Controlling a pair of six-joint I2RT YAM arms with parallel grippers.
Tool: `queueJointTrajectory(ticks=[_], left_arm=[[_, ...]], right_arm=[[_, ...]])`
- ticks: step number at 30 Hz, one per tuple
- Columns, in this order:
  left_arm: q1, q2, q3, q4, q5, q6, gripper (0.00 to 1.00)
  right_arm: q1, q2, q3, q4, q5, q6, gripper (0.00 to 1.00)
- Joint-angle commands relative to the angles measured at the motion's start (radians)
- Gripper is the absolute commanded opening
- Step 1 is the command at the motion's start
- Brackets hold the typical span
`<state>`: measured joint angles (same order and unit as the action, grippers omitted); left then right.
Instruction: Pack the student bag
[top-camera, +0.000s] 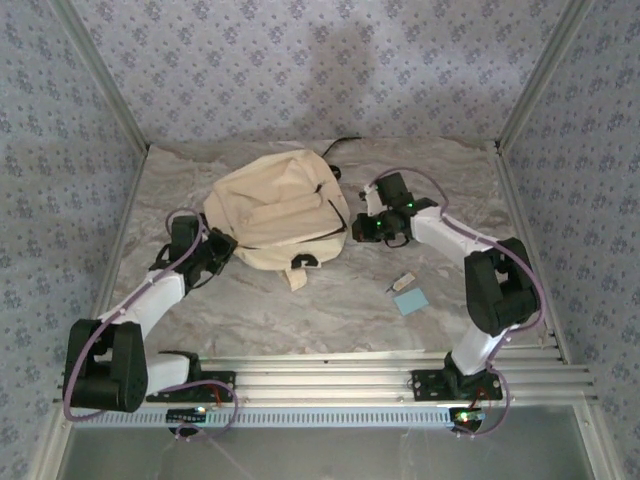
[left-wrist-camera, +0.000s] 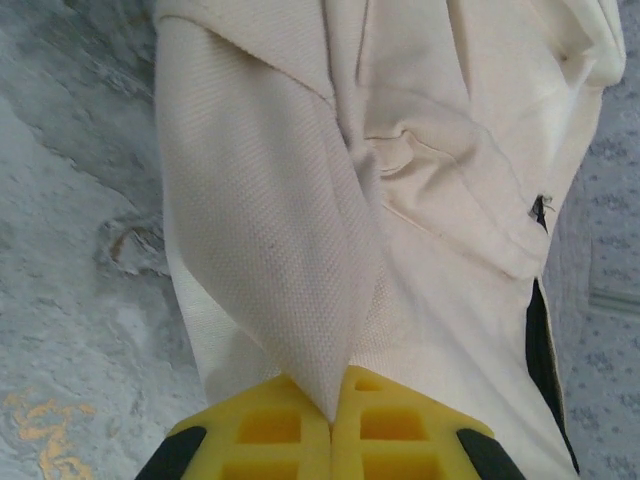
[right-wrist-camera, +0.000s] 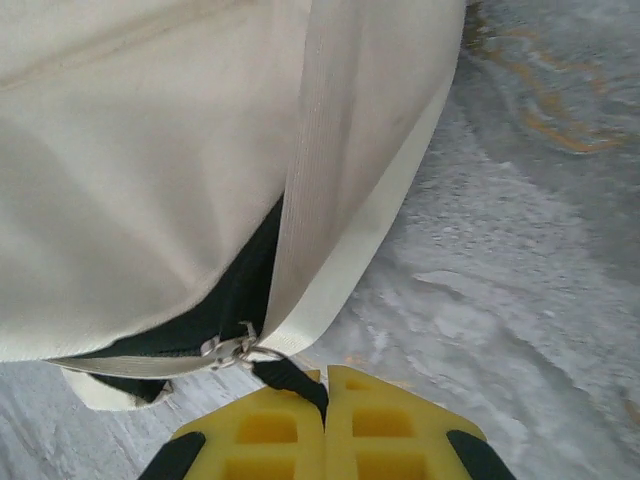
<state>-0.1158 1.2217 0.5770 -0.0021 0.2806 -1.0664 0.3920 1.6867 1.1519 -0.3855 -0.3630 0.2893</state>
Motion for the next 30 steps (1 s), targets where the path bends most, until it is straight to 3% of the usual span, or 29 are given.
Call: queueJointTrajectory(ticks=[1,10,12,14,16,19,25,30], left_arm=[[0.040,0.030,0.054,-0.037,-0.084,0.077,0.00],[0.040,0.240,0.210,0.036,-0.025,0.122,0.01],[0.041,0.300,0.273,0.021,-0.010,0.152,0.15],[0.040,0.351,0.337,-0.003,0.040,0.170,0.51],[0.036,0.364,0.363,-0.009,0.072,0.167,0.65],[0.026,0.312,0.348,-0.035,0.051,0.164,0.96],[0.028,0.095,0.268,-0.176,-0.004,0.180,1.00],[0.024,-0.120,0.137,-0.232,-0.030,0.097,1.00]], right_arm=[[-0.020,-0.073,-0.037,-0.075,0.112,-0.019,0.00],[0.158,-0.145,-0.110,-0.001,-0.042,0.108,0.00],[0.214,-0.142,-0.111,0.056,-0.098,0.145,0.00],[0.269,-0.120,-0.087,0.099,-0.133,0.173,0.00],[0.319,-0.084,-0.049,0.135,-0.164,0.185,0.00],[0.376,-0.009,0.023,0.188,-0.202,0.194,0.00],[0.412,0.149,0.165,0.299,-0.257,0.249,0.00],[0.397,0.216,0.213,0.342,-0.253,0.286,0.00]])
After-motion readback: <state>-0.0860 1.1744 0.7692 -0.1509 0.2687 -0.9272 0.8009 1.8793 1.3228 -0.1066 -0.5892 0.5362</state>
